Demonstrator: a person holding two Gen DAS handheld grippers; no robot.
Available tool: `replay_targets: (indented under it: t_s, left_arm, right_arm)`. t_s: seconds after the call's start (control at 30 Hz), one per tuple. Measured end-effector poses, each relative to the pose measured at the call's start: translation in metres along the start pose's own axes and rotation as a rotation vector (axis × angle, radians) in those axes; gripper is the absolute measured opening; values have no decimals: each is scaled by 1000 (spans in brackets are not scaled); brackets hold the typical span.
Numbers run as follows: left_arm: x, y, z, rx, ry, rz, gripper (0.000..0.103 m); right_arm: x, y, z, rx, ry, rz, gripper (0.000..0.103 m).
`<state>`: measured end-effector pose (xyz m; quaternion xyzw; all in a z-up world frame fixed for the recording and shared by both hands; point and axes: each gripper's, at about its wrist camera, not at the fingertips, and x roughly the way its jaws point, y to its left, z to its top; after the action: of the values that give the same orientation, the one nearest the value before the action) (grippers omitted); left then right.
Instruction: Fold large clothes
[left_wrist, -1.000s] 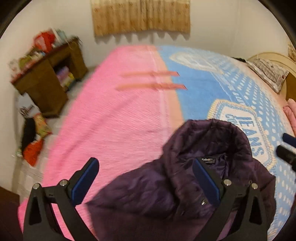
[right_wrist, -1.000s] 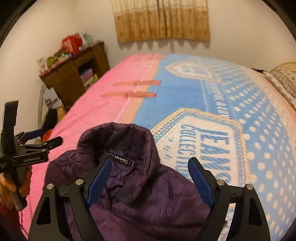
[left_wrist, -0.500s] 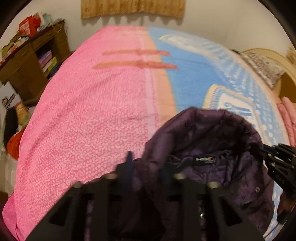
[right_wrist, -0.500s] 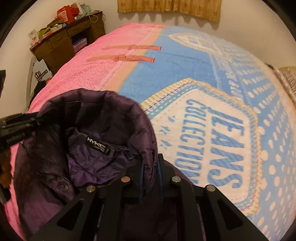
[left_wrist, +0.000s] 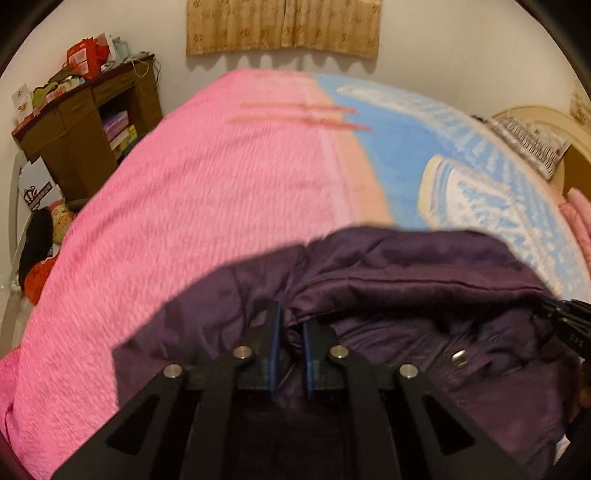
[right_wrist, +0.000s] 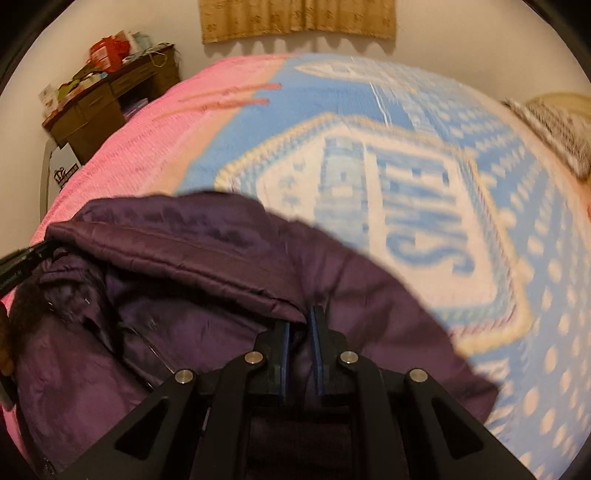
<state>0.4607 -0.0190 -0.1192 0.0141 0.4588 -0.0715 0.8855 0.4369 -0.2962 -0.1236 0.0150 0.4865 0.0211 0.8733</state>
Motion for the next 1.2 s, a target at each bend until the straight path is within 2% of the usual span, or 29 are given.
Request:
replay_targets:
  t_s: [0.13,0.23,0.3,0.37,0.4,0.47,0.5,0.53,0.57,0.6,0.63,0.7,0.77,0.8,0.87,0.9,0.97,1.03,1.07,1.1,1.13,1.17,1.2]
  left_arm:
    - [11,-7,-12,18,-3,43,14]
    - [15,-12,-13,33,-8,80,17]
    - [18,-19,-11,65,-1,134,19]
    - [18,-29,-10,118,-12,231,31]
    - [18,-32,-11,137,-15,257,32]
    - [13,-33,-11,166,-15,269,36]
    - [4,-30,-11,169,-10,250,39]
    - [-3,-26,-11,161,-13,240,55]
    - [-18,-17,-13,137,-32,214,78]
    - [-30,-8,-16,122,-50,184,88]
    - [-38,-3,-17,118,-65,166,97]
    - [-61,10,-15,119,-112,172,97]
    - [-71,13,-3,109,-166,215,97]
    - [-80,13,7,90,-211,237,97]
    - [-89,8,27,47,-258,211,97]
    - [-90,3,42,17,-269,168,97]
    - [-81,-7,58,-11,-262,136,97]
    - [-57,-21,73,-18,-226,144,96]
    - [-49,-24,73,-22,-211,142,95]
    - [-34,-26,72,-36,-176,138,92]
    - [-26,-25,64,-53,-141,136,85]
    - [-11,-24,52,-80,-70,143,79]
    - [-2,-23,40,-96,-26,142,79]
  right_arm:
    - [13,-5,-14,51,-18,15,10]
    - [19,1,-13,37,-30,-19,10]
    - [21,9,-11,-1,-33,-66,10]
    - [21,19,-11,-48,-37,-120,10]
    - [20,22,-10,-68,-40,-142,10]
    - [18,23,-9,-86,-28,-148,13]
    - [14,21,-8,-95,-13,-138,15]
    - [6,18,-9,-102,1,-121,24]
    - [-2,15,-11,-100,6,-106,31]
    - [-14,10,-16,-93,-2,-84,48]
    - [-28,5,-20,-88,-23,-61,64]
    - [-54,-2,-27,-86,-85,-63,68]
    - [-77,-5,-24,-83,-162,-67,68]
    - [-90,-5,-17,-74,-221,-28,67]
    - [-105,1,-1,-60,-292,14,48]
    - [-106,9,11,-59,-300,21,27]
    - [-94,22,32,-42,-259,65,24]
    - [-68,36,49,-8,-210,119,24]
    - [-59,39,52,-7,-200,119,24]
    - [-46,43,54,-6,-179,123,24]
    - [-30,46,53,-1,-141,150,24]
    - [-11,47,47,0,-88,185,24]
    - [-1,51,41,-3,-61,186,24]
